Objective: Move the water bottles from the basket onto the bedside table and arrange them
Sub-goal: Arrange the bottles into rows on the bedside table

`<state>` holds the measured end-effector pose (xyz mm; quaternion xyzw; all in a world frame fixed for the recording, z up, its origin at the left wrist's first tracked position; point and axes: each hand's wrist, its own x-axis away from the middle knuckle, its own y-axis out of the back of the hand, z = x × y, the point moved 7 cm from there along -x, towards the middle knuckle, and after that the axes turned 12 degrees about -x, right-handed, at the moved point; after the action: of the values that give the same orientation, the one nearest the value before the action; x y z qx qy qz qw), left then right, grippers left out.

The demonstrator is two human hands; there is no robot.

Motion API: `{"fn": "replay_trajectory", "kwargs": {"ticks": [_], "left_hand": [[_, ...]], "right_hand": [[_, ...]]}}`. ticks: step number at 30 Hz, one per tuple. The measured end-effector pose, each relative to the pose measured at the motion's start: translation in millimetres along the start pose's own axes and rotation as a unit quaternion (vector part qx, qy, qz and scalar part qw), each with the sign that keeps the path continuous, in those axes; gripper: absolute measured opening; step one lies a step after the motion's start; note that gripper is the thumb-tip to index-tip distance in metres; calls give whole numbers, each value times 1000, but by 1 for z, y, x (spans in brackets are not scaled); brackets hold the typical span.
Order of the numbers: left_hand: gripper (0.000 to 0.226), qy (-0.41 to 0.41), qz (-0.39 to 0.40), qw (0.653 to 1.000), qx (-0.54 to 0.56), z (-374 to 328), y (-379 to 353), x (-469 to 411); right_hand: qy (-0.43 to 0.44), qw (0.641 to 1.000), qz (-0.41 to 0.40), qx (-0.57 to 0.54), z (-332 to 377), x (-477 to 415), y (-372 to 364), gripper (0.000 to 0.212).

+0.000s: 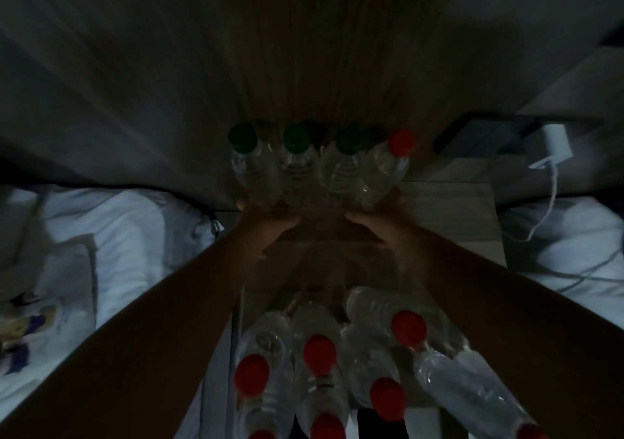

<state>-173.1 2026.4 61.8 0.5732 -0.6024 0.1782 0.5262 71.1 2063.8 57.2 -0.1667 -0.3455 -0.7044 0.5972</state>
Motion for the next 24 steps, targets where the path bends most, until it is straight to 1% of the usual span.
{"fn": "replay_trajectory", "kwargs": {"ticks": [2, 3, 4, 5, 6, 8, 9, 11, 13, 15, 17, 19, 21, 23, 24], "left_hand": [[91, 5, 32, 999, -36, 3, 0, 22], [78, -7, 46, 998, -48, 1, 1, 38], [64, -46, 49, 995, -67, -5, 5, 58], [52, -93, 45, 991, -88, -13, 9, 81], [46, -142, 35, 984, -101, -18, 13, 101], [41, -206, 40, 974, -81, -19, 17, 141], [40, -231, 37, 970, -71, -16, 21, 162], [38, -267, 5, 958, -103, -6, 23, 195], [30, -272, -33, 951, -141, 10, 24, 217], [28, -248, -70, 951, -171, 32, 26, 229], [27, -261, -98, 937, -209, 47, 21, 237], [25, -268, -116, 929, -229, 57, 17, 242], [27, -256, -131, 926, -243, 62, 14, 242], [29, -250, -146, 923, -255, 65, 14, 239], [28, -263, -154, 914, -268, 63, 13, 239]], "right_hand": [[23, 998, 57, 7, 12, 21, 8, 76], [58, 994, 85, 46, 23, 35, 12, 63], [85, 987, 110, 85, 32, 51, 16, 54], [104, 978, 130, 124, 41, 71, 20, 49], [112, 973, 147, 138, 46, 89, 24, 48], [150, 958, 179, 164, 53, 127, 32, 51], [172, 945, 184, 206, 55, 145, 35, 54], [205, 913, 198, 291, 55, 177, 38, 61], [223, 891, 214, 332, 54, 206, 36, 62], [258, 859, 223, 381, 56, 233, 28, 60], [284, 830, 239, 416, 54, 253, 15, 59], [274, 821, 238, 440, 49, 265, 4, 52], [262, 817, 230, 460, 47, 270, -5, 42], [250, 821, 243, 453, 42, 273, -15, 41], [242, 823, 246, 452, 40, 271, -19, 41]]}}
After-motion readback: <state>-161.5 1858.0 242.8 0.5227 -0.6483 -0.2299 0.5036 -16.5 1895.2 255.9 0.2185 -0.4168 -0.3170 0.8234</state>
